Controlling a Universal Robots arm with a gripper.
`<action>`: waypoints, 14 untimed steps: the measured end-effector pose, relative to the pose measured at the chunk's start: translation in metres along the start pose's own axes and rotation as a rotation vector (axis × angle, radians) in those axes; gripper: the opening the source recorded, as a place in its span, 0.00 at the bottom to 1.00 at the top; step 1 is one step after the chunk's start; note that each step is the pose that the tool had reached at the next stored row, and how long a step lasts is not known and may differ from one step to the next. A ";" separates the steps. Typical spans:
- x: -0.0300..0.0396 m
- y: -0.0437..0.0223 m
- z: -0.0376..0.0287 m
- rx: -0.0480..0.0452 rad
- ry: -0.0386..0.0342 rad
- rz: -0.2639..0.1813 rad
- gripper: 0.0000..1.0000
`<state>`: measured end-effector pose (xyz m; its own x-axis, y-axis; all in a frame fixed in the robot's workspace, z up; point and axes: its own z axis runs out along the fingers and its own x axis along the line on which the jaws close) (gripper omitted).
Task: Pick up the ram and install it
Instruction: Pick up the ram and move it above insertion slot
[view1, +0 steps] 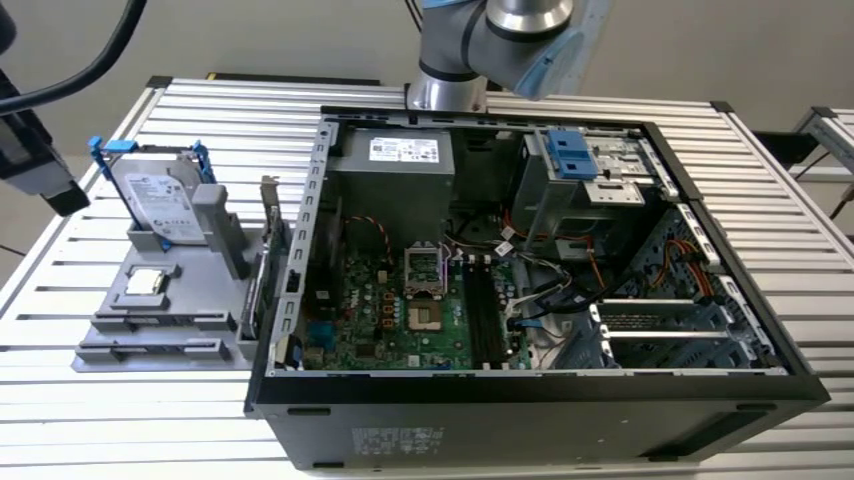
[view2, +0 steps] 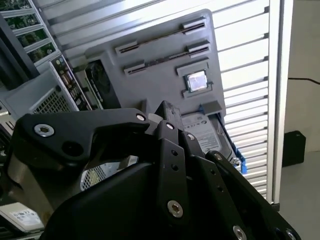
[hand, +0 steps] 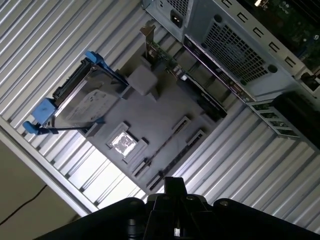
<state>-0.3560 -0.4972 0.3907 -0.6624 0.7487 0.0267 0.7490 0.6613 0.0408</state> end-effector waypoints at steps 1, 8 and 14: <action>0.0001 -0.0001 0.0000 0.0002 0.0001 0.007 0.00; 0.0007 -0.0008 0.0000 0.0013 -0.0001 0.065 0.00; 0.0014 -0.0015 0.0000 0.0034 0.0008 0.123 0.00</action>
<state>-0.3581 -0.4972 0.3906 -0.5657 0.8240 0.0321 0.8245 0.5648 0.0338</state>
